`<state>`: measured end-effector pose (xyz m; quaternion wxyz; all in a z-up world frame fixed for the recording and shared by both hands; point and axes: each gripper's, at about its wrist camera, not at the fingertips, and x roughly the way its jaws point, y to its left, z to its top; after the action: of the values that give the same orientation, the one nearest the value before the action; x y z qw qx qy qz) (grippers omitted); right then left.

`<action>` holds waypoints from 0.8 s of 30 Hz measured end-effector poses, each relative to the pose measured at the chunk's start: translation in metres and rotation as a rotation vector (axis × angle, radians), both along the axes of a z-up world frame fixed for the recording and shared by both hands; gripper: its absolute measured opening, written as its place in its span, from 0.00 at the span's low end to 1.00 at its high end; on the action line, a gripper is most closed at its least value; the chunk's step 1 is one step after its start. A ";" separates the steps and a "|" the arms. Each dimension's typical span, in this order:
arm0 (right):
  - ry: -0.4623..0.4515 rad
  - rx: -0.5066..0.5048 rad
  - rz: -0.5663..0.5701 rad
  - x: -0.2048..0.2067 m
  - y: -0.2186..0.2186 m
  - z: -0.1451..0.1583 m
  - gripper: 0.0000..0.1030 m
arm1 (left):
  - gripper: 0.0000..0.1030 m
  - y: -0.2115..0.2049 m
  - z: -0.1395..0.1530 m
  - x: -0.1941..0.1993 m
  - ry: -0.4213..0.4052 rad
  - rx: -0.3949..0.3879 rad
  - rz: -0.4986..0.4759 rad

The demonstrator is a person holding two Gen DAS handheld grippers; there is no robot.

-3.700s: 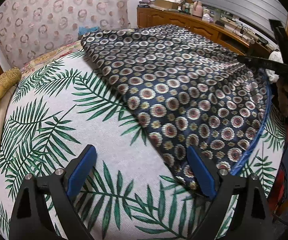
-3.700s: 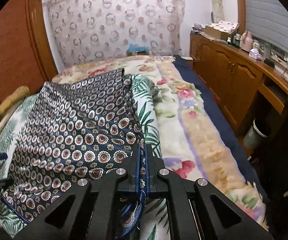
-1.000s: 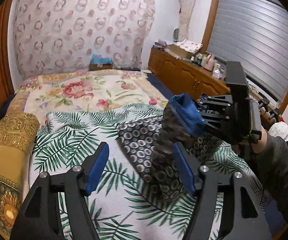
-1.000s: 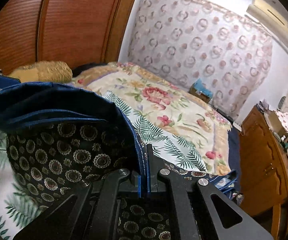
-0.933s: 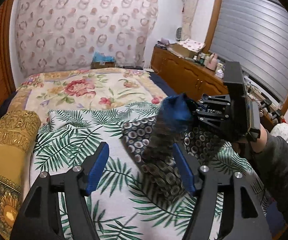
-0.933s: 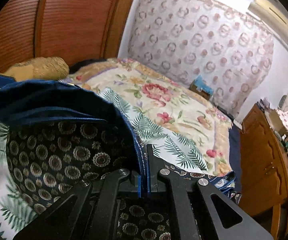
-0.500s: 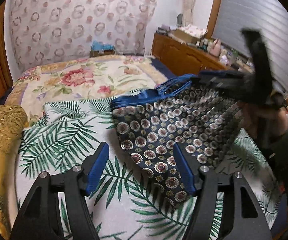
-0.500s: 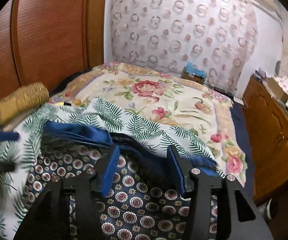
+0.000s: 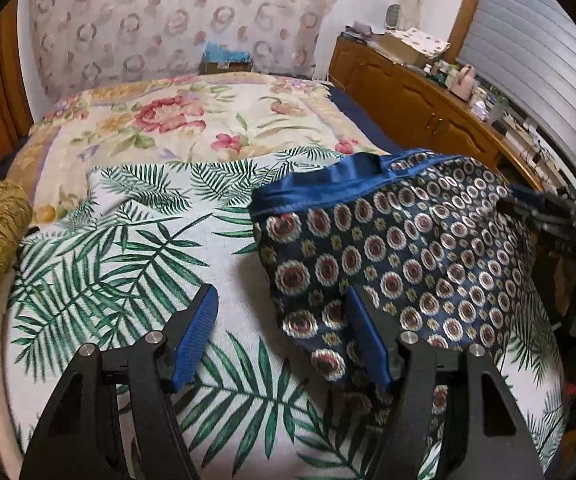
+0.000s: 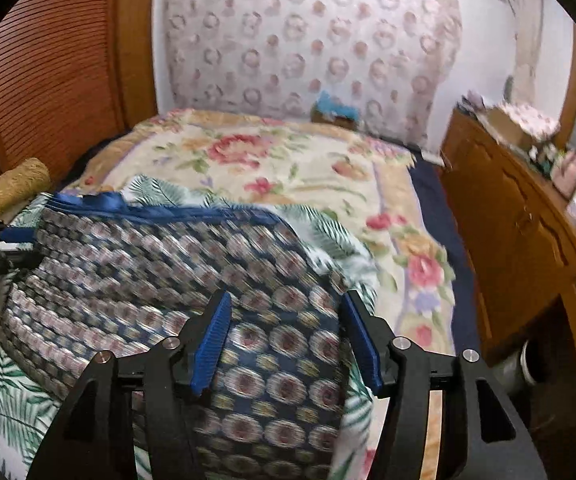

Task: Fold small clothes
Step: 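Lift the folded pants with both tools, gripping the blue waistband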

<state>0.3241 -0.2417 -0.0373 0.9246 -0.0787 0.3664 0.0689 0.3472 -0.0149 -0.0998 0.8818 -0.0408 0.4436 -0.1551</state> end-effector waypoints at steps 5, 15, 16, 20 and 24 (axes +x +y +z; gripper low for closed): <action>0.084 0.074 -0.029 0.019 -0.011 -0.013 0.65 | 0.65 -0.007 -0.004 0.008 0.026 -0.020 -0.010; 0.114 0.160 -0.053 0.036 -0.027 -0.009 0.68 | 0.50 -0.021 -0.002 0.014 0.025 -0.024 -0.052; 0.113 0.153 -0.040 0.033 -0.025 -0.009 0.68 | 0.43 -0.020 -0.002 0.014 0.029 -0.039 -0.060; 0.126 0.153 -0.006 0.032 -0.024 -0.016 0.55 | 0.30 -0.021 -0.002 0.016 0.040 -0.058 -0.074; 0.140 0.172 0.003 0.029 -0.026 -0.014 0.41 | 0.09 -0.018 -0.002 0.017 0.047 -0.113 -0.064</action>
<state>0.3530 -0.2675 -0.0509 0.9000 0.0055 0.4225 0.1068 0.3641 -0.0333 -0.1013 0.8619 -0.0802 0.4559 -0.2069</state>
